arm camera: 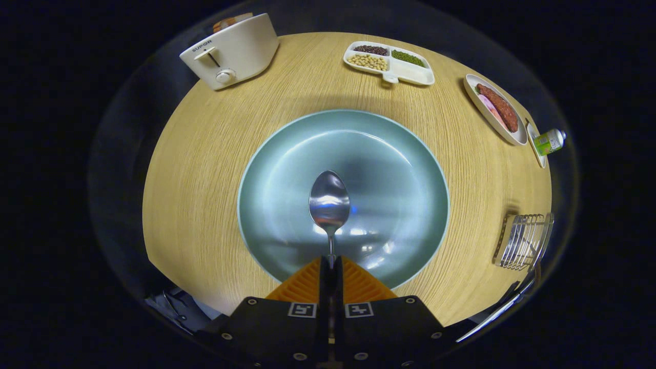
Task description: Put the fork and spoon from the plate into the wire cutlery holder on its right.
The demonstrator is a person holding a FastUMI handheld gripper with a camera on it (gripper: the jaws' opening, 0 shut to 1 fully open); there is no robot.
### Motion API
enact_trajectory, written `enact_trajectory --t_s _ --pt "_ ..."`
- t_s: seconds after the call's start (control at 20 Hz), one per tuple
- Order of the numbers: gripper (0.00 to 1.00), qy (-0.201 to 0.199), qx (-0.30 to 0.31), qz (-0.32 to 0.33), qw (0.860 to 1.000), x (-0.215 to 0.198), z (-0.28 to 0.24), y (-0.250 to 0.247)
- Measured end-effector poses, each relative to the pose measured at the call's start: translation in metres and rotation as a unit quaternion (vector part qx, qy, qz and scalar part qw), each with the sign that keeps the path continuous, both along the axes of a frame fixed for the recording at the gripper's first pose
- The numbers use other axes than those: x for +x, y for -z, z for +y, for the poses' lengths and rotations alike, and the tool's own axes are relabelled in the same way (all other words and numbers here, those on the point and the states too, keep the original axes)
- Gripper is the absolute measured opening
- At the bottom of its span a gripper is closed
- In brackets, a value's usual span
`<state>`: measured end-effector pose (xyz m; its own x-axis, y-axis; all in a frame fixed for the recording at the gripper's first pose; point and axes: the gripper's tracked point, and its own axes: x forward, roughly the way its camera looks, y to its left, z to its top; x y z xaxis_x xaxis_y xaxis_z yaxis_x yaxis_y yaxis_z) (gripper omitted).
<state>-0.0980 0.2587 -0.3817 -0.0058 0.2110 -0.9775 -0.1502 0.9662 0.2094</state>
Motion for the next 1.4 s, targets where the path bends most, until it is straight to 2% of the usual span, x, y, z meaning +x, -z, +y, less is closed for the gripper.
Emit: enact_trajectory --t_s 0.3,0.7,0.9,1.05,1.4 --pt "0.06 0.044 0.04 -0.037 0.998 0.013 -0.01 -0.022" --pt "0.05 0.112 0.08 -0.098 0.986 0.023 -0.064 -0.063" --pt "0.05 0.158 0.097 -0.137 0.973 0.024 -0.107 -0.09" --pt "0.05 0.178 0.076 -0.163 0.967 0.019 -0.154 -0.099" --pt "0.05 0.259 0.055 -0.191 0.945 -0.003 -0.257 -0.111"
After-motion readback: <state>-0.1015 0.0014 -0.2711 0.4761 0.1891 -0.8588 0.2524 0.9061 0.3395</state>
